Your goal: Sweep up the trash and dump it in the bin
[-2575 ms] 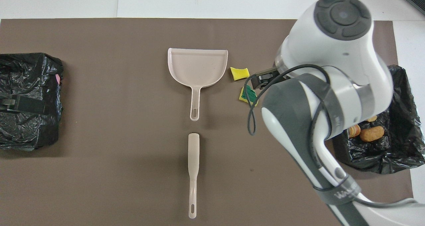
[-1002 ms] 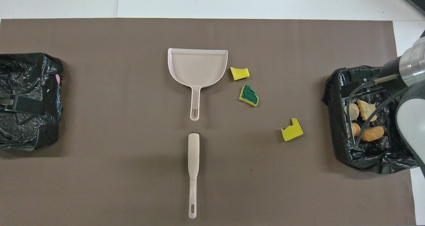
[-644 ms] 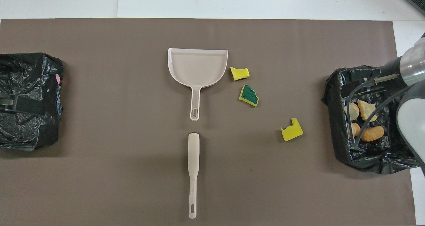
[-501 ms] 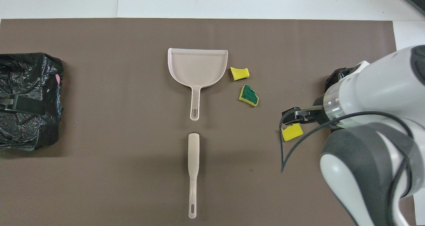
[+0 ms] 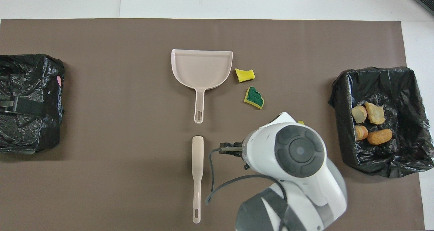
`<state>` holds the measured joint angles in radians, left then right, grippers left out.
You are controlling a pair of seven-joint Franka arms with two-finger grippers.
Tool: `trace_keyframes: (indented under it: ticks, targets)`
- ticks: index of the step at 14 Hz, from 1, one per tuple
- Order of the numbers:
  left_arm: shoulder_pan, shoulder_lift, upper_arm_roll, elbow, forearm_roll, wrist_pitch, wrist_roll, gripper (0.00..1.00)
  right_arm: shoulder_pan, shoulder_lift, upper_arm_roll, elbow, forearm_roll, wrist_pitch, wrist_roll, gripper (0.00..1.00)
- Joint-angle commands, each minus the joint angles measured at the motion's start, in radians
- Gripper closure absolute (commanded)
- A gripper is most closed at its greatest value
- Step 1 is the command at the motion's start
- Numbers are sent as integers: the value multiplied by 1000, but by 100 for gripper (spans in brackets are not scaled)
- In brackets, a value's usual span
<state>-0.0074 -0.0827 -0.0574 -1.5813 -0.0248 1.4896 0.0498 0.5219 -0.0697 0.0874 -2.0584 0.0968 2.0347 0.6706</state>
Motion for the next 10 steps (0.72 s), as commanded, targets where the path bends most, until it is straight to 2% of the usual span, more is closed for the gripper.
trace_keyframes:
  ticks: [1, 3, 5, 8, 10]
  targets:
    - [-6, -12, -4, -9, 16, -8, -10, 0, 58, -22, -6, -86, 18, 82, 64, 0]
    - [-19, -17, -18, -26, 3, 17, -13, 0, 143, 1, -6, -117, 15, 154, 136, 0]
    - [-90, 4, -24, -42, -30, 96, -51, 0, 216, 28, -6, -137, 0, 208, 188, 0]
    - [-274, 142, -24, -63, -35, 369, -305, 0, 295, 91, -8, -144, -24, 263, 207, 0]
    - [-348, 231, -24, -49, -64, 481, -373, 0, 340, 146, -8, -144, -110, 312, 300, 0]
